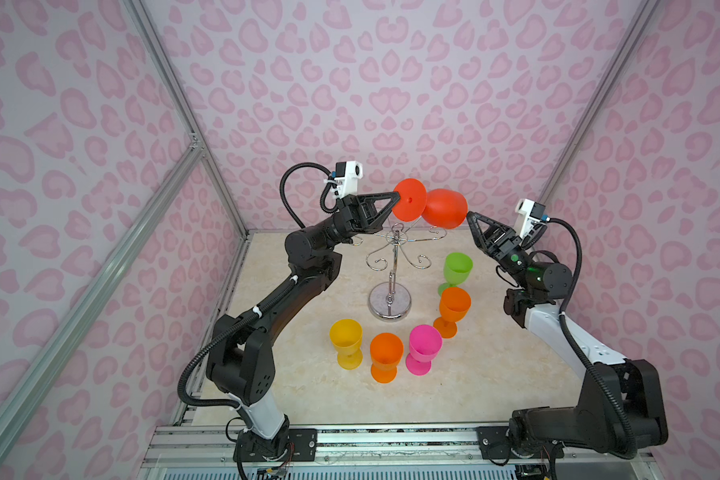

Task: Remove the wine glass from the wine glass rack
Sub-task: 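Close the right gripper on the red glass's bowl beside the left gripper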

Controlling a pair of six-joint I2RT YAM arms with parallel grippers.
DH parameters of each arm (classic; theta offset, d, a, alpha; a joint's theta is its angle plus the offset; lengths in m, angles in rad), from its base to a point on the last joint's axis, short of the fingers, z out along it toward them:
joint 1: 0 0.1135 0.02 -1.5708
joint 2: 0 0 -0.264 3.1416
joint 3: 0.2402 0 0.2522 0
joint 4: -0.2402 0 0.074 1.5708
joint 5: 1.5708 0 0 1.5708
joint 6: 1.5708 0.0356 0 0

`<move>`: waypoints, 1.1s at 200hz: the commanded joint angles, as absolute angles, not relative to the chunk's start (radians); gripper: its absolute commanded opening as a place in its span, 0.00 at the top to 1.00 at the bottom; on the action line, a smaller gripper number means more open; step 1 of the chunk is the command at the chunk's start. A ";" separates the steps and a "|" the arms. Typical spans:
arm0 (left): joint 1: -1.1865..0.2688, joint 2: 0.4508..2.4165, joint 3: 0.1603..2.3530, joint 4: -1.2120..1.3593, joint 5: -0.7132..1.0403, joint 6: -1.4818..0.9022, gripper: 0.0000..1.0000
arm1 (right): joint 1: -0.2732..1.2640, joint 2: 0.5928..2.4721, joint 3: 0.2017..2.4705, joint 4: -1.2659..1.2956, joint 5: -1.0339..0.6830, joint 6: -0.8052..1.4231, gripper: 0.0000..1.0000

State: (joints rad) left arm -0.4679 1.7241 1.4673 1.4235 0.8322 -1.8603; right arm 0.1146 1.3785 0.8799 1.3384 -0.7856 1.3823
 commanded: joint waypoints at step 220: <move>-0.485 1.913 1.619 1.595 0.747 -2.146 0.98 | 0.155 1.419 0.900 1.559 -0.848 1.471 0.91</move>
State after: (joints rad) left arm -0.4801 1.8969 1.6024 1.5501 0.7322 -2.0922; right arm 0.1467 1.4227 0.8993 1.5475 -0.8036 1.4818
